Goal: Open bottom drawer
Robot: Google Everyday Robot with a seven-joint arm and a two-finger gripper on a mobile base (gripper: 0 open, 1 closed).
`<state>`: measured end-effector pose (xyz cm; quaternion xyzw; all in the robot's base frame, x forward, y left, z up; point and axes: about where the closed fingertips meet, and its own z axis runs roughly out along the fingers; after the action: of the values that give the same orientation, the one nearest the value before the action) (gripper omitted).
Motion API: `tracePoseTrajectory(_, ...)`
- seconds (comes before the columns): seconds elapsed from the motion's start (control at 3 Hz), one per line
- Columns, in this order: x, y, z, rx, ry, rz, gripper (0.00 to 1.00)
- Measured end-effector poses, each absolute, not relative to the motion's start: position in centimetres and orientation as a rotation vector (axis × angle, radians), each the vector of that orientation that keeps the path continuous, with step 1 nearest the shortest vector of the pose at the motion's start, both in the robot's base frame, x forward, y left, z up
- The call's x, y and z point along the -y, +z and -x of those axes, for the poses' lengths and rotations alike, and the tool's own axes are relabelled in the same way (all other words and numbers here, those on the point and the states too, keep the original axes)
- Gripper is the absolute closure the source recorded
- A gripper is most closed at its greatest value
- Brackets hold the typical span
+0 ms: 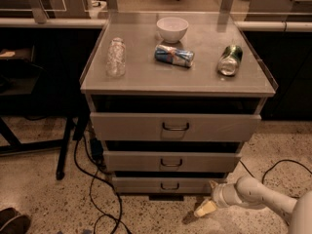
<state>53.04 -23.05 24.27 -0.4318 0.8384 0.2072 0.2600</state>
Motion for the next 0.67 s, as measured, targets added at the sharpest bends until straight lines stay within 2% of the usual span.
tracePoseTrajectory(0.67, 23.0, 22.6, -55.8, -2.267, 0.507, 1.137, 0.00)
